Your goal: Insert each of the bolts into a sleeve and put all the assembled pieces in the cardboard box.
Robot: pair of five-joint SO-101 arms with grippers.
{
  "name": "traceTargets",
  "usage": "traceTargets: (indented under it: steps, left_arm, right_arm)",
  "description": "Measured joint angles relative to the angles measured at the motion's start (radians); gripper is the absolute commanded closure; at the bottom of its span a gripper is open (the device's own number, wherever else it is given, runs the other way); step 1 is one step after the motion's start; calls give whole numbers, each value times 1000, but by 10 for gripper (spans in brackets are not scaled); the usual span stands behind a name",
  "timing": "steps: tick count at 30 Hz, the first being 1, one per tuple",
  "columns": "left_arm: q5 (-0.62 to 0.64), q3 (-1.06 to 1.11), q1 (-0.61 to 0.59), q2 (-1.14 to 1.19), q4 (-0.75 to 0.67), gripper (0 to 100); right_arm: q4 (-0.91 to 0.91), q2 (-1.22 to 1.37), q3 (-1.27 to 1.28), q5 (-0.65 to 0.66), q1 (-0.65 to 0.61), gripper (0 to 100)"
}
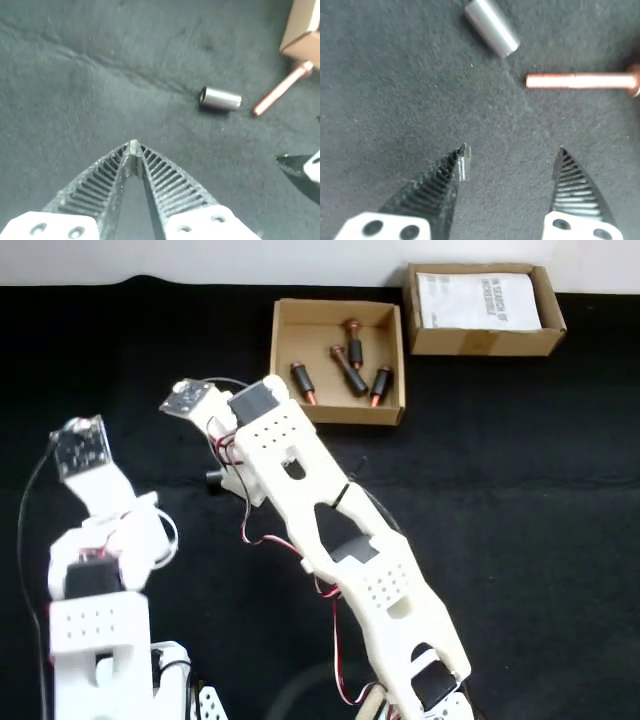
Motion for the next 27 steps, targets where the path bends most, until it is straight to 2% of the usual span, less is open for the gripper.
traceTargets:
  steps: [4,9,15,23,27]
  left_arm:
    - [0,-104,0,158,69,990]
    - [3,-210,-23,221,146,990]
    - [123,-333,-201,222,212,990]
    - [132,-365,-407,222,230,990]
    - [95,-365,-479,222,230,990]
  right_arm:
    - [-58,0,0,-28,-3,752]
    - [-124,0,0,-46,-20,752]
    - [-261,6,0,-112,-28,752]
    - [-307,127,-2,-115,-71,752]
    - [-358,164,-2,-115,-71,752]
